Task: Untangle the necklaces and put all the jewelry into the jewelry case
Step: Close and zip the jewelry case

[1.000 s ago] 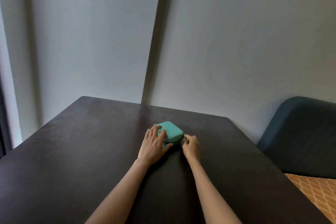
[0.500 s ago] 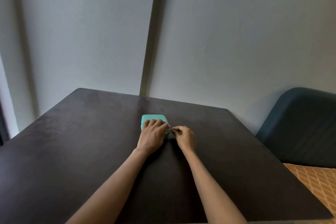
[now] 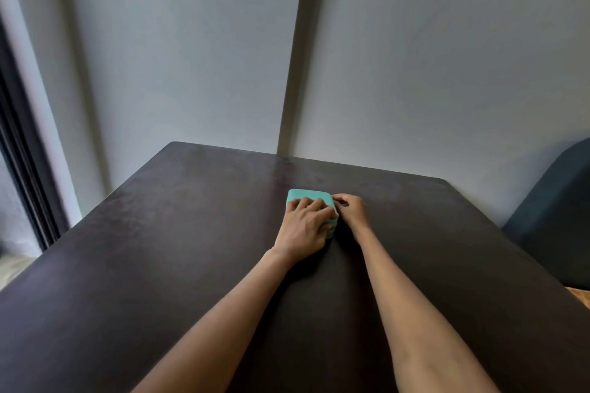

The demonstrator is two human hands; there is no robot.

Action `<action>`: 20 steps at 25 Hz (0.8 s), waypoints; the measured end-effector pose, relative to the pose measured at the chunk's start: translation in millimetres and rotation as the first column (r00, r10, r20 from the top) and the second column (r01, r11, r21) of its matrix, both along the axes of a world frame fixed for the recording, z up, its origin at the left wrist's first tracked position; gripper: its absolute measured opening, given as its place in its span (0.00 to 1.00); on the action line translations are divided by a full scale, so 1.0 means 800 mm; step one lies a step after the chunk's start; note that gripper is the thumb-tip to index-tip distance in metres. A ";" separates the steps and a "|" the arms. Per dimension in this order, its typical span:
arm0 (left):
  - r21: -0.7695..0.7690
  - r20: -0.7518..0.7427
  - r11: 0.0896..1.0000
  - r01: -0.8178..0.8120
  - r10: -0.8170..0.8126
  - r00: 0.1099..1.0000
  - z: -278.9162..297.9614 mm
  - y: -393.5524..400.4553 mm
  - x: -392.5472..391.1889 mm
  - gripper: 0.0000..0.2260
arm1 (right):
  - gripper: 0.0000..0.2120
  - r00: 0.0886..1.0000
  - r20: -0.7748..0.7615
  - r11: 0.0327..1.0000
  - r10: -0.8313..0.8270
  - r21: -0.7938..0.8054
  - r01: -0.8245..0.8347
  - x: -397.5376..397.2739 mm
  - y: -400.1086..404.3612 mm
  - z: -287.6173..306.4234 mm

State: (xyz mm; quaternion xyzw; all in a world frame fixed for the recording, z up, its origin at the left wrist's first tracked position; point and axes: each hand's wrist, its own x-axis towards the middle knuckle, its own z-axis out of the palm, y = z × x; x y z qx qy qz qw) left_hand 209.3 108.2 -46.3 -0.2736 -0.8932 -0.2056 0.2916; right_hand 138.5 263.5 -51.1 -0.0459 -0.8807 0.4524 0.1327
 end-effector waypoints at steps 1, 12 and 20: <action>0.000 -0.003 1.000 0.010 -0.010 1.000 -0.001 -0.001 -0.001 0.10 | 0.07 1.000 0.003 1.000 0.014 0.008 -0.014 -0.002 0.000 0.000; -0.054 0.091 0.992 0.113 -0.108 0.990 0.006 -0.014 -0.005 0.18 | 0.09 0.998 0.057 1.000 0.016 -0.004 -0.016 -0.002 -0.005 0.006; 0.352 0.558 0.868 -0.351 0.106 0.823 0.005 -0.039 0.007 0.39 | 0.15 0.967 -0.073 0.966 -0.243 -0.103 0.235 0.087 -0.053 0.014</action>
